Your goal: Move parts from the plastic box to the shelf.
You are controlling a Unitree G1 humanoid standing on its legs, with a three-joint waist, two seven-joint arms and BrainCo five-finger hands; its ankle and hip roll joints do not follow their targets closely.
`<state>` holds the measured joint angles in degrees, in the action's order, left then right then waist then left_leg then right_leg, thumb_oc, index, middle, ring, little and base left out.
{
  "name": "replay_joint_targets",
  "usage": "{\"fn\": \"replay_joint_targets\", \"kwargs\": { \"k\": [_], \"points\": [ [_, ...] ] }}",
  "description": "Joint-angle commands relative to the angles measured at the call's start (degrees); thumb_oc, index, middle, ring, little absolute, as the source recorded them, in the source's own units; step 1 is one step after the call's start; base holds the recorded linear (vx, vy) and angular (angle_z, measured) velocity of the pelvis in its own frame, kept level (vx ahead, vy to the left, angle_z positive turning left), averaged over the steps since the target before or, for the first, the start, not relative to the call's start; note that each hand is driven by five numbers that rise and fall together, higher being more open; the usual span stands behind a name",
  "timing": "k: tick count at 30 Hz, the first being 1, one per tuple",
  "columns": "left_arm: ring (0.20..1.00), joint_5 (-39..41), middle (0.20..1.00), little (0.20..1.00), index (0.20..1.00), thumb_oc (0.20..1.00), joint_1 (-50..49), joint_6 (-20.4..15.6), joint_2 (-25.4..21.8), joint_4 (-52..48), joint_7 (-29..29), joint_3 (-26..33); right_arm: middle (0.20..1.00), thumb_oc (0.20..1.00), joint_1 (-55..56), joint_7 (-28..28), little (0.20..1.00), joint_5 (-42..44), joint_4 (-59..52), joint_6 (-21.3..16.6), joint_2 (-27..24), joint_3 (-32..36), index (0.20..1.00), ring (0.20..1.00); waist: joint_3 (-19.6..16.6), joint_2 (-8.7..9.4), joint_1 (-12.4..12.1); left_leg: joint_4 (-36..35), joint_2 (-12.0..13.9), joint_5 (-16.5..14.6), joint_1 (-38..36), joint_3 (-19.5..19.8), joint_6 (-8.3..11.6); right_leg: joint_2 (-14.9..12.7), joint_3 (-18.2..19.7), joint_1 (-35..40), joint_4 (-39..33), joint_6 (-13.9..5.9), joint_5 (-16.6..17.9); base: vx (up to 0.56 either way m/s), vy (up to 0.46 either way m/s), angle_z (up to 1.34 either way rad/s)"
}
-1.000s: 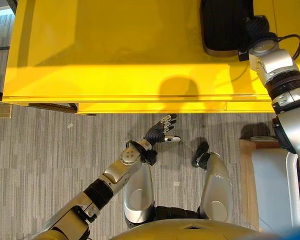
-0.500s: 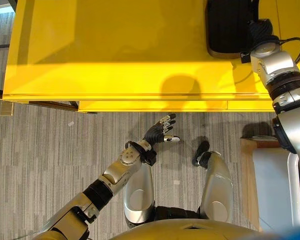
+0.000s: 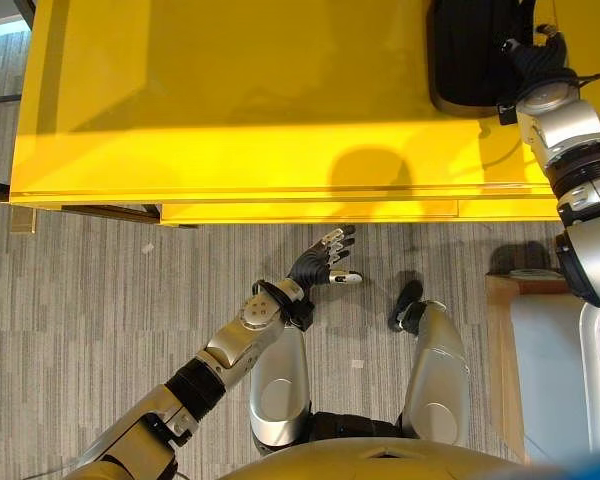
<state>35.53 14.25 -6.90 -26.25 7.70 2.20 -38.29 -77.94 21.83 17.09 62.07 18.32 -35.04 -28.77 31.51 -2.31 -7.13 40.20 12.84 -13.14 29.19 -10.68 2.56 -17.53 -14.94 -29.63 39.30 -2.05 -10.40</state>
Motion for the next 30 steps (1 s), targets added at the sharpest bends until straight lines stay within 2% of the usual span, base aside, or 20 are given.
{"fn": "replay_joint_targets", "kwargs": {
  "k": [1,7,10,15,16,17,18,20,22,23,25,28,30],
  "points": [
    [1.0,1.2,1.0,1.0,1.0,1.0,-1.8,-2.3,-0.6,-8.4,1.6,-2.9,1.0,1.0,-7.0,1.9,1.0,-3.0,-0.6,-2.1,-5.5,-3.1,1.0,1.0,-1.7,-1.62,-1.5,-5.9,-1.0,3.7,-1.5,0.4,-1.37,1.8,1.8,0.2,9.8,0.68,-5.7,0.0,0.0,0.0],
    [1.0,0.6,1.0,1.0,1.0,1.0,-1.9,-2.7,-0.6,-8.3,1.9,-3.5,1.0,1.0,-6.8,2.1,1.0,-2.9,-0.5,-2.3,-5.5,-3.6,1.0,1.0,-1.7,-1.76,-1.4,-6.2,-1.0,3.8,-1.9,0.1,-1.49,1.8,1.9,0.6,9.3,0.58,-5.5,0.0,0.0,0.0],
    [1.0,0.7,1.0,1.0,1.0,1.0,-1.6,-2.9,-0.3,-8.0,1.6,-3.8,1.0,1.0,-6.5,4.7,1.0,-2.7,-0.2,-3.9,-5.3,-3.5,1.0,1.0,-1.7,-1.85,-1.3,-6.2,-0.9,3.7,-2.0,0.0,-1.61,1.6,2.0,0.7,9.3,0.53,-5.4,0.0,0.0,0.0],
    [1.0,0.1,1.0,1.0,1.0,1.0,-1.3,-3.2,-0.1,-8.0,2.0,-4.2,1.0,1.0,-5.7,12.7,1.0,-1.9,-2.9,-10.7,-4.6,-0.6,1.0,1.0,-1.7,-2.0,-1.1,-6.7,-1.1,3.7,-2.7,-0.3,-1.75,1.9,2.1,1.3,8.7,0.34,-5.4,0.0,0.0,0.0],
    [1.0,-1.1,1.0,1.0,1.0,1.0,-1.4,-4.3,-0.2,-8.6,2.0,-4.3,1.0,1.0,-4.6,15.1,1.0,-2.3,-6.1,-13.7,-4.4,1.5,1.0,1.0,-1.7,-2.13,-0.8,-7.2,-1.3,3.9,-3.1,-0.3,-1.77,2.0,2.2,1.6,8.2,0.18,-5.2,0.0,0.0,0.0],
    [1.0,-1.2,1.0,1.0,1.0,1.0,-1.5,-4.4,-0.2,-8.6,2.0,-4.4,1.0,1.0,-4.4,15.6,1.0,-2.4,-6.5,-14.0,-4.3,1.8,1.0,1.0,-1.7,-2.11,-0.8,-7.4,-1.3,3.9,-3.2,-0.4,-1.77,2.0,2.3,1.7,8.1,0.17,-5.2,-0.07,0.031,-0.03],
    [1.0,-1.3,1.0,1.0,1.0,1.0,-1.5,-4.5,-0.2,-8.9,1.2,-4.1,1.0,1.0,-2.2,20.5,1.0,-4.5,-12.5,-17.0,-4.0,4.7,1.0,1.0,-1.7,-2.3,-0.3,-9.5,-1.2,6.2,-3.5,-1.1,-2.26,2.6,1.9,1.6,6.2,0.61,-3.3,-0.07,0.022,-0.04],
    [1.0,-1.6,1.0,1.0,1.0,1.0,-1.7,-4.8,0.1,-8.6,1.0,-3.7,1.0,1.0,-0.4,22.9,1.0,-6.5,-16.5,-18.2,-3.7,6.3,1.0,1.0,-1.7,-2.24,0.0,-10.4,-1.4,6.5,-4.2,-1.4,-2.22,2.9,2.1,2.1,5.1,0.45,-2.9,-0.04,0.021,-0.06],
    [1.0,-2.3,1.0,1.0,1.0,1.0,-2.0,-4.9,0.5,-8.5,0.7,-3.4,1.0,1.0,1.7,25.2,1.0,-8.4,-21.5,-17.8,-3.3,8.3,1.0,1.0,-1.7,-2.2,0.5,-11.3,-1.6,6.9,-5.0,-1.5,-2.14,3.2,2.3,2.8,4.0,0.3,-2.5,0.0,0.011,-0.07],
    [1.0,-3.6,1.0,1.0,1.0,1.0,-2.2,-5.4,0.7,-8.2,0.3,-3.3,1.0,1.0,3.2,26.6,1.0,-11.0,-24.0,-18.8,-2.9,9.4,1.0,1.0,-1.7,-2.18,0.7,-11.9,-1.7,7.1,-5.7,-1.8,-2.11,3.4,2.4,3.4,3.2,0.19,-2.2,0.01,0.008,-0.05],
    [1.0,-3.6,1.0,1.0,1.0,1.0,-2.2,-6.0,1.0,-7.5,0.2,-3.3,1.0,1.0,4.7,27.8,1.0,-15.3,-28.7,-17.9,-2.7,10.5,1.0,1.0,-1.7,-2.21,1.2,-12.7,-1.7,7.5,-6.4,-2.0,-1.93,3.7,2.5,4.0,2.3,0.08,-1.9,0.0,0.014,-0.05],
    [1.0,-3.9,1.0,1.0,1.0,1.0,-2.2,-6.7,1.7,-6.3,0.3,-3.0,1.0,1.0,5.9,26.9,1.0,-17.7,-32.9,-16.7,-2.0,10.9,1.0,1.0,-1.7,-2.44,1.6,-13.6,-2.0,8.0,-7.3,-2.1,-1.79,3.9,2.8,4.8,1.2,-0.04,-1.4,-0.02,0.006,-0.05],
    [1.0,-3.6,1.0,1.0,1.0,1.0,-2.3,-6.7,1.9,-5.9,0.2,-2.4,1.0,1.0,7.5,24.6,1.0,-17.5,-34.9,-18.2,-1.8,11.0,1.0,1.0,-1.7,-2.39,1.9,-14.6,-2.2,8.4,-8.2,-2.0,-1.53,4.1,2.8,5.7,0.2,-0.14,-1.1,-0.04,-0.001,0.0]
  ]
}}
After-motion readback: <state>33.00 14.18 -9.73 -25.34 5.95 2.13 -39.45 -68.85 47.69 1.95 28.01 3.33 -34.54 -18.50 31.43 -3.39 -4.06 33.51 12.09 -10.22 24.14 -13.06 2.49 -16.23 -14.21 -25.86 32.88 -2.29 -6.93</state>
